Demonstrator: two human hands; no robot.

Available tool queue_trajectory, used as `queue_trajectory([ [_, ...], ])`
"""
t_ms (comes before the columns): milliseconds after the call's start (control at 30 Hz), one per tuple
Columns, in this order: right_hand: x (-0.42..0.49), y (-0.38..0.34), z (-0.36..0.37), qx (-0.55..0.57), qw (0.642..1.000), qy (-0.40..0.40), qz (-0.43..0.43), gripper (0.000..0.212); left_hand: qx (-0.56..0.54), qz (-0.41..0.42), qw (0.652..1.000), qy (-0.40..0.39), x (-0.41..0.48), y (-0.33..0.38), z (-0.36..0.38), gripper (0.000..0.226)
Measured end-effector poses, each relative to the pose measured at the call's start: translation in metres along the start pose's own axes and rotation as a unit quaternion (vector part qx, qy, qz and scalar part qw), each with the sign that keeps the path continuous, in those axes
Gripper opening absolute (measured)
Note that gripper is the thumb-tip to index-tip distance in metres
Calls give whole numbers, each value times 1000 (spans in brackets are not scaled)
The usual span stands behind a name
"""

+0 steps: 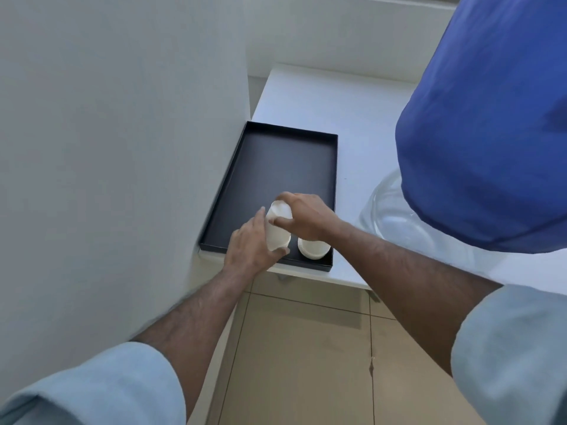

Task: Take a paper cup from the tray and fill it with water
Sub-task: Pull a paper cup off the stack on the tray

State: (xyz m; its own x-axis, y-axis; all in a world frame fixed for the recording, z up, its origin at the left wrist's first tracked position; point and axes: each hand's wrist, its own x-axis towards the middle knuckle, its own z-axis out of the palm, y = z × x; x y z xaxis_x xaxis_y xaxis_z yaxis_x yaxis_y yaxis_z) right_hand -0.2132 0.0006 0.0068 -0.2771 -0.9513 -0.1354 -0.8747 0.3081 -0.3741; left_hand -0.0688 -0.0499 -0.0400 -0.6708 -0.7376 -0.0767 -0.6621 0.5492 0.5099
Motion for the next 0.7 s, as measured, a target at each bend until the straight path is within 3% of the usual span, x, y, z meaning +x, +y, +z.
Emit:
queue_trajectory([
  [233, 3, 5, -2, 65, 996, 52, 33, 51, -170, -65, 983, 27, 11, 0, 10, 100],
  [700, -7, 7, -8, 59, 996, 71, -2, 48, -245, -53, 966, 68, 7, -3, 15, 103],
])
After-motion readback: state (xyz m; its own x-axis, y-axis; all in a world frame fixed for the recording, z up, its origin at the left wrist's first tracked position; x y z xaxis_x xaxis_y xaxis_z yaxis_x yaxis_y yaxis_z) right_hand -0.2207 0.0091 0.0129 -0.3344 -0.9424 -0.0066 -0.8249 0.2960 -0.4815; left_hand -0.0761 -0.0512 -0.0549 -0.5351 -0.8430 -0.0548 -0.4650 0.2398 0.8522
